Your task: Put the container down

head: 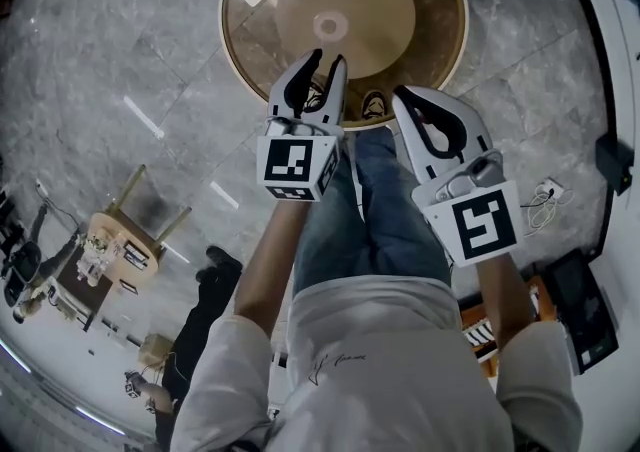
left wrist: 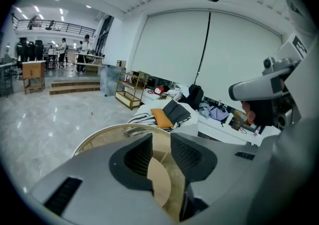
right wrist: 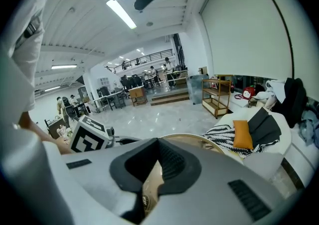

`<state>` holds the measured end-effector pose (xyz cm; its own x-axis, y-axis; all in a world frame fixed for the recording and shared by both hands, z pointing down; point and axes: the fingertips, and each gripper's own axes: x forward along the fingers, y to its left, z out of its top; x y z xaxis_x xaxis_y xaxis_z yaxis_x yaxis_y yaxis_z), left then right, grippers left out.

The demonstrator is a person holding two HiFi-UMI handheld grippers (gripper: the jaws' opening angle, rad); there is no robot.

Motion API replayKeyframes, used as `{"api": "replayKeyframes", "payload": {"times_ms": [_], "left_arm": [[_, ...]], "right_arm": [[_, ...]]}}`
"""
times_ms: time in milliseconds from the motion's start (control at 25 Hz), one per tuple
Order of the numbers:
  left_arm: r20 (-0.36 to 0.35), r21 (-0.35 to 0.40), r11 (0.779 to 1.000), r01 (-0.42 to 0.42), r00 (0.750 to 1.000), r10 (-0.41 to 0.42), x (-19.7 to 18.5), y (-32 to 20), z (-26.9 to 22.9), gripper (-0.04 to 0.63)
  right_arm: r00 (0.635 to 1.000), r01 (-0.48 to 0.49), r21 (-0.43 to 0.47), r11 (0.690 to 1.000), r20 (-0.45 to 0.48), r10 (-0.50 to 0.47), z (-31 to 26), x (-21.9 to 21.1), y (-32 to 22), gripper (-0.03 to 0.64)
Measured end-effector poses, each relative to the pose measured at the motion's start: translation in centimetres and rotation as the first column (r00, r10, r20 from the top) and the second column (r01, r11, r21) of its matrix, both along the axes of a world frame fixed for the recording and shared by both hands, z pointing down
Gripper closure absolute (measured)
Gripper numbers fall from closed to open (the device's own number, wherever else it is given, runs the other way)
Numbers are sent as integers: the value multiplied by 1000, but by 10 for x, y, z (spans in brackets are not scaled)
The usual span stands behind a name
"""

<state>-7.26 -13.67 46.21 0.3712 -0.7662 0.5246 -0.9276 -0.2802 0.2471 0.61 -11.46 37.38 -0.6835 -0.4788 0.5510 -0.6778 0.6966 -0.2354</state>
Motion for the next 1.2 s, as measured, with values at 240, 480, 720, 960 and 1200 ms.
{"api": "replayKeyframes", "payload": {"times_ms": [240,480,720,960,1200], "left_arm": [[-22,8,1000,-19,1000,19,8,6,-35,468],[-17,33,999,-3,1000,4,8,9,-64,505],[-35,59,998,16,999,-14,5,12,-103,528],[-82,104,995,9,997,0,8,17,-148,529],[-97,142,990,13,995,0,2,23,-183,532]], "right_arm": [[1000,6,10,1000,12,-6,-16,1,1,601],[999,23,24,999,24,-23,-37,-1,6,601],[997,57,45,997,40,-59,-63,-6,10,601],[995,71,69,995,61,-76,-94,-11,10,602],[993,81,81,993,79,-87,-116,-17,10,602]]}}
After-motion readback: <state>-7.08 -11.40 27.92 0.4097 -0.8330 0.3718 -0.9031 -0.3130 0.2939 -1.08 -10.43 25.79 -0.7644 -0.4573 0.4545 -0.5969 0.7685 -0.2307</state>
